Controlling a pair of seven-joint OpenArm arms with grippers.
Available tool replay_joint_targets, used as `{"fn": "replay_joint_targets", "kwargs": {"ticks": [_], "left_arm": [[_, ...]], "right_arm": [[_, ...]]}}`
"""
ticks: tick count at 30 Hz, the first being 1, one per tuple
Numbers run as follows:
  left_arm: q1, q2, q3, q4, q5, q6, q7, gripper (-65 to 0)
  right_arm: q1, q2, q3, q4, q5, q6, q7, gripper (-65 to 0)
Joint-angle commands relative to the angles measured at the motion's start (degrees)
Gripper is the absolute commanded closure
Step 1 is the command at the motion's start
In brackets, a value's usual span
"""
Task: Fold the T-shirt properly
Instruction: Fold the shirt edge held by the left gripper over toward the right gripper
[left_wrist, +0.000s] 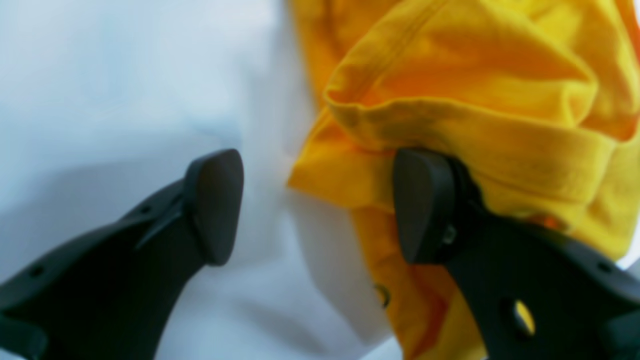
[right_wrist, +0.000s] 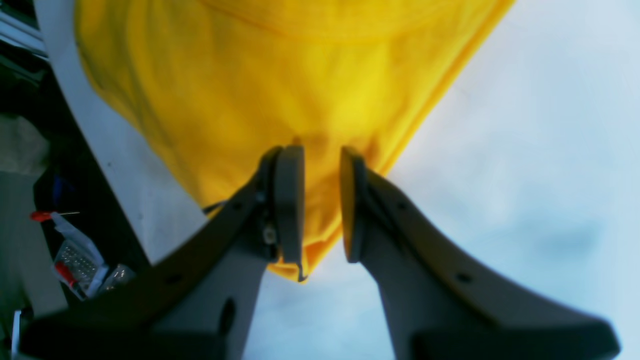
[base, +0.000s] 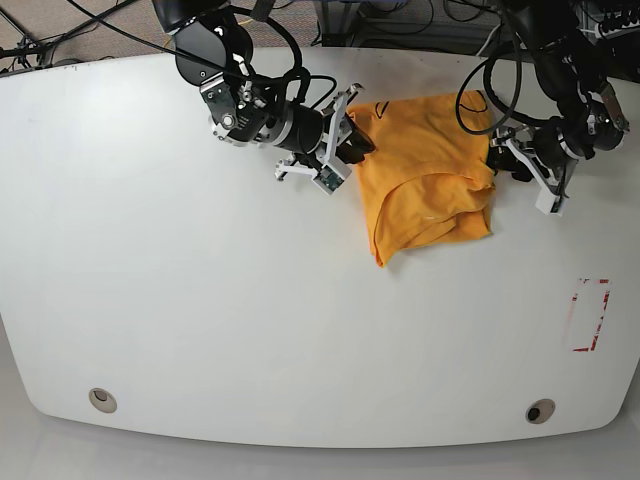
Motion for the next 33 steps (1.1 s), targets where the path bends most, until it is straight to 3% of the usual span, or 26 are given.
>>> {"fn": "replay_joint_targets", "kwargs": {"ticks": [1, 11, 14, 20, 33], "left_arm": [[-0.61, -0.42, 1.63, 1.06, -1.50, -0.08, -0.72, -43.5], [-0.70, -0.51, 9.89, 0.88, -1.68, -0.08, -5.29, -43.1], [-1.66, -0.51, 9.89, 0.53, -1.59, -0.08, -5.29, -35.4], [-3.07, -0.68, 11.03, -0.70, -1.50, -0.08, -5.37, -5.6], [-3.33, -4.02, 10.86, 8.88, -1.68, -0.08, -5.81, -3.6]], "right_arm": [[0.72, -0.23, 0.13, 1.12, 0.90, 0.37, 1.46, -11.7], [0.63, -0.32, 0.13, 1.03, 1.07, 0.37, 1.46, -11.7], [0.63, -0.32, 0.13, 1.03, 0.90, 0.37, 1.46, -11.7], [0.72, -0.32, 0.22, 0.94, 0.72, 0.37, 1.55, -11.7], [0.81, -0.23, 0.39, 0.85, 0.63, 0.37, 1.55, -11.7]]}}
